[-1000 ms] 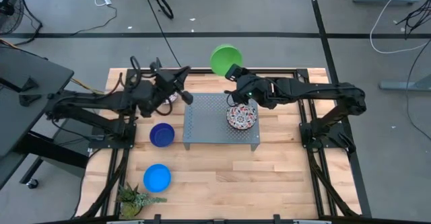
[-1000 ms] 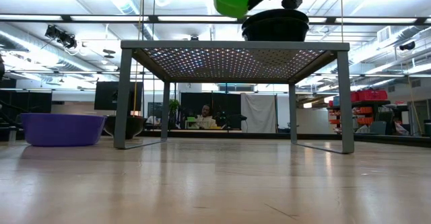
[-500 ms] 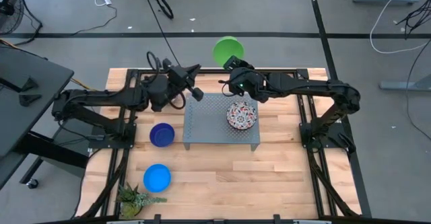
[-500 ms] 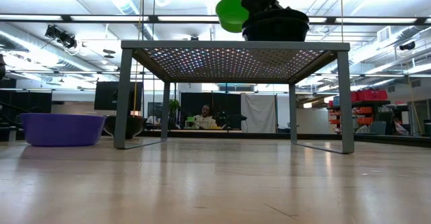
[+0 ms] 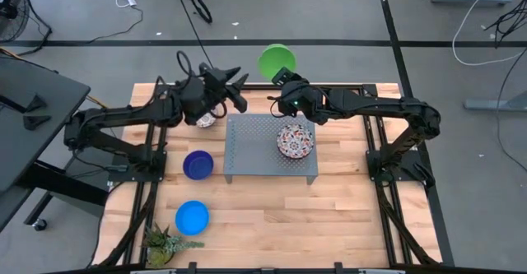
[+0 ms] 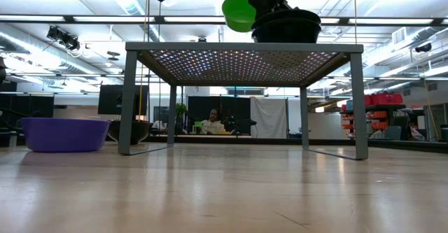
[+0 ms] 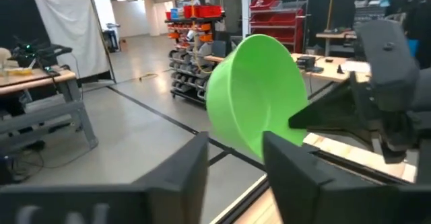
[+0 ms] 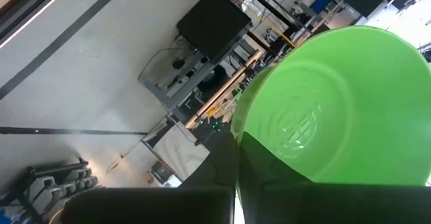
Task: Pick & Place Mini bowls
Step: Put the green bowl on the shelf
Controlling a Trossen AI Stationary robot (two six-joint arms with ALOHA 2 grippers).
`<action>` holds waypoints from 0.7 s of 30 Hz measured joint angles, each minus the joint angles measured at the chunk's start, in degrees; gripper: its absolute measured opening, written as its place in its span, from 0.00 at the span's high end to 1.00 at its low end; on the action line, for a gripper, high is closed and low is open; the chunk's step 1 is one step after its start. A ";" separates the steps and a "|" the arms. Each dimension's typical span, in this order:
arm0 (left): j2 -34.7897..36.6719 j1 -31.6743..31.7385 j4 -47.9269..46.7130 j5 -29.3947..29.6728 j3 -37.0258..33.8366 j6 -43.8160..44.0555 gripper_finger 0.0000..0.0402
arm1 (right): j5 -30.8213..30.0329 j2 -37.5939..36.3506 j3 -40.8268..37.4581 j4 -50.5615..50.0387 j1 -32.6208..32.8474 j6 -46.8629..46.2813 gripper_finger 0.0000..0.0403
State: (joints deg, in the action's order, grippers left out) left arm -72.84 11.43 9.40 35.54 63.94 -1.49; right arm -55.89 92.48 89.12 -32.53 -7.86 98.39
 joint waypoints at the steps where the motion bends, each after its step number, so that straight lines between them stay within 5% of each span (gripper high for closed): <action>1: 0.00 0.27 0.01 -0.07 0.00 0.46 0.55 | 0.04 0.00 0.00 0.01 0.00 0.00 1.00; 8: 0.00 1.72 -0.02 -1.30 0.00 1.28 0.34 | 1.52 0.04 0.00 2.62 0.00 2.84 1.00; 21: -1.50 2.94 -0.32 -1.02 -0.09 1.15 0.38 | 3.32 2.65 -0.02 9.24 -0.09 6.87 1.00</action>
State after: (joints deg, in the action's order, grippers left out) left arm -74.34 14.37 9.08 34.52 63.86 -0.34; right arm -52.57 95.13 89.10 -23.29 -7.94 105.26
